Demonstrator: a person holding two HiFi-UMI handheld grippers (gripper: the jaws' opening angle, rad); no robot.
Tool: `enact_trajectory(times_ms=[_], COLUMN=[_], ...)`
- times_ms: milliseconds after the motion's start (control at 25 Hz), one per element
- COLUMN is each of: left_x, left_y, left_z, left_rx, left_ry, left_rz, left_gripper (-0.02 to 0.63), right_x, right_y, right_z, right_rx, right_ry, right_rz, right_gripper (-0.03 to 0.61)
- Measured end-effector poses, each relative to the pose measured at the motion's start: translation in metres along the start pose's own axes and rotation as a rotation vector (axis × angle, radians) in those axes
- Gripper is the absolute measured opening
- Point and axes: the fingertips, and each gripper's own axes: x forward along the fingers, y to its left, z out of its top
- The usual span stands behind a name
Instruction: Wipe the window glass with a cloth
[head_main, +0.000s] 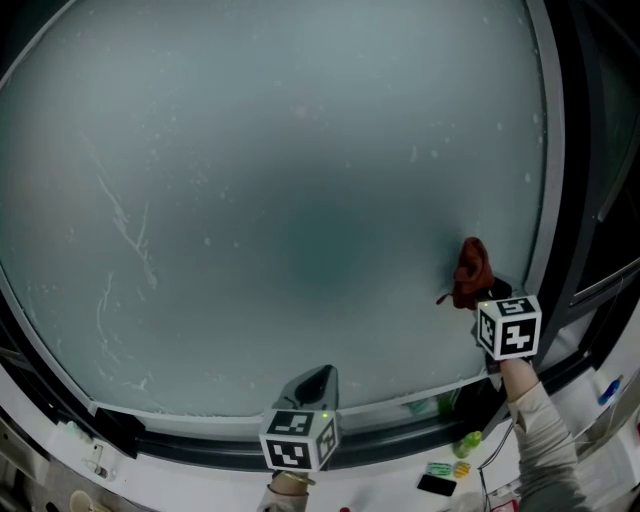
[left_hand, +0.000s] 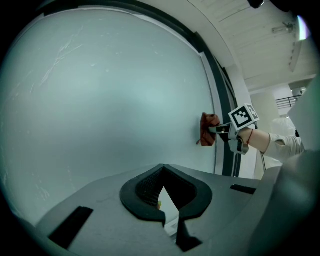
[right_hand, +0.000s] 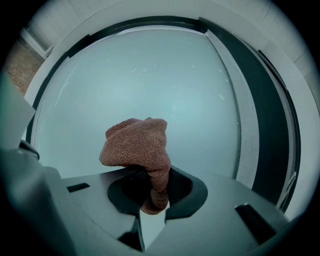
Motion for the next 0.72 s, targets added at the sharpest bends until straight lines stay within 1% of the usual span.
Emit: enact_trajectory(times_ms=[400,720], left_x=[-0.035,-0.08], left_y=[-0.005,-0.012], left_z=[-0.011,-0.024], left_rx=[-0.009,-0.008], left_ry=[0.006,0.004], left_rz=[-0.002,-0.009], left_gripper=[0.003,0.003], right_x=[-0.051,-0.108], right_y=[0.054,0.114], right_z=[-0.002,-0.02], right_rx=[-0.018,-0.007], right_ry=[-0.033,-0.033], right_rz=[0.074,0.156], right_gripper=[0.048,0.048])
